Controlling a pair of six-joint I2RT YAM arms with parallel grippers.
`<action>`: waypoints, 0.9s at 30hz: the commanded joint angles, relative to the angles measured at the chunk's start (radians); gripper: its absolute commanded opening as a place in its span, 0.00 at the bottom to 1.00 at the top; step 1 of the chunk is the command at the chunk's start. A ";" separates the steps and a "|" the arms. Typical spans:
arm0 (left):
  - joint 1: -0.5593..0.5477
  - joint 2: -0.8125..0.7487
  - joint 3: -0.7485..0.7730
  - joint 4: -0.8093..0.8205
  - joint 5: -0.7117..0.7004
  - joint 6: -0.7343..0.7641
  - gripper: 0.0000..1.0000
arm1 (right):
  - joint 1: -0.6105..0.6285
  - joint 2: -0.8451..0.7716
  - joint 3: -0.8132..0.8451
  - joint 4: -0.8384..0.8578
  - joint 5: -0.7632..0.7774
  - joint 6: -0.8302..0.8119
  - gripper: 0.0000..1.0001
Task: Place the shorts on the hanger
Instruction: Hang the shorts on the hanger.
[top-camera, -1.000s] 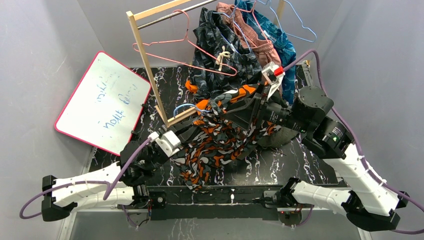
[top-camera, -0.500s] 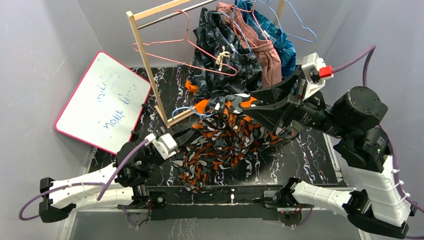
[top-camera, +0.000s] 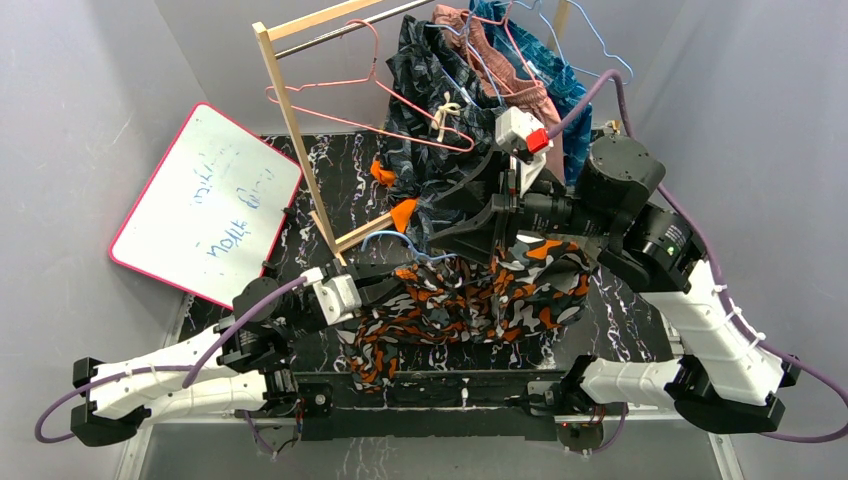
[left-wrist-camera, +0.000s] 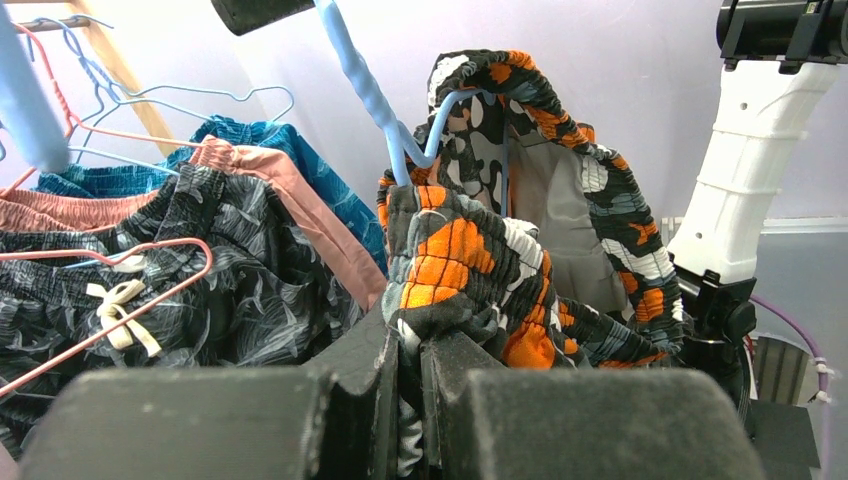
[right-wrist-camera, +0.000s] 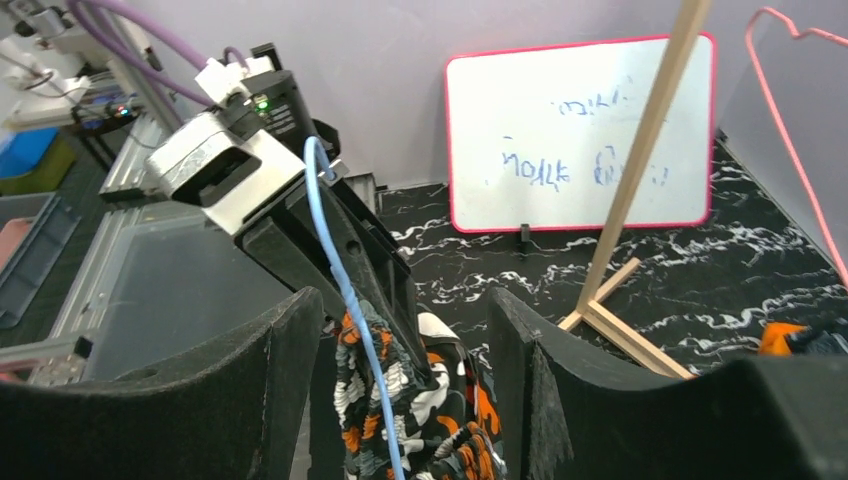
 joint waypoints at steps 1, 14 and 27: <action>-0.001 -0.020 0.043 0.059 0.014 -0.012 0.00 | 0.007 0.003 -0.032 0.103 -0.112 -0.014 0.69; -0.001 -0.023 0.037 0.052 -0.004 -0.005 0.00 | 0.053 0.048 -0.087 0.158 -0.121 0.017 0.57; -0.001 -0.084 0.061 -0.108 -0.046 -0.028 0.04 | 0.056 -0.074 -0.224 0.310 0.000 0.020 0.00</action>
